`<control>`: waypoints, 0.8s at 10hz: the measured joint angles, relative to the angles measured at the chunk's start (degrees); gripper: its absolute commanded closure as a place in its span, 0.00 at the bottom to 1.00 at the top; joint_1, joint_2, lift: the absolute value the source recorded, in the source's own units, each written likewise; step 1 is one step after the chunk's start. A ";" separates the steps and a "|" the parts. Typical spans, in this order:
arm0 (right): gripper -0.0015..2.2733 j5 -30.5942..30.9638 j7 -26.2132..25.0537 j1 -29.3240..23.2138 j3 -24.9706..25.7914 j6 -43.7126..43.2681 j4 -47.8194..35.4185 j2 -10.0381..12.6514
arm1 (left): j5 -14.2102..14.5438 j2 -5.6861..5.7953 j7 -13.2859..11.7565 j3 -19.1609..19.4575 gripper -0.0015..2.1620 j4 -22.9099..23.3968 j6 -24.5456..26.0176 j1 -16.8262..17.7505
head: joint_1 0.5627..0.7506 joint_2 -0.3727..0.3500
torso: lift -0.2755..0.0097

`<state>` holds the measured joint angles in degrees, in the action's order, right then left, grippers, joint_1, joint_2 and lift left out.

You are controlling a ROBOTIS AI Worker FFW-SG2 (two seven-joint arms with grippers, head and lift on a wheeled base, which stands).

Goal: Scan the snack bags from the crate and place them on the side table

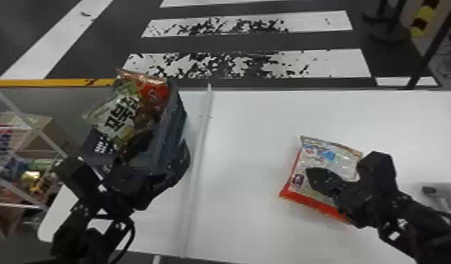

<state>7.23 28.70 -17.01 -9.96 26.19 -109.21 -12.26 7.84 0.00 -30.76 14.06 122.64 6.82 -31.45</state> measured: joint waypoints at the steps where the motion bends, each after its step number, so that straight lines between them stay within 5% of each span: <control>1: 0.97 0.04 0.70 0.62 -0.80 -0.34 2.22 0.04 | 0.05 0.00 0.00 0.05 0.04 -0.05 0.00 -0.01 | 0.70 0.77 | 0.64; 8: 0.96 2.81 8.10 0.16 2.66 -0.63 4.66 -1.24 | 0.15 0.00 0.00 -0.05 0.04 -0.21 0.00 0.05 | 0.70 0.72 | 0.64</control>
<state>10.04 36.80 -16.85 -7.31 25.56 -104.55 -13.50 7.98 0.00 -30.76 14.01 122.43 6.82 -31.41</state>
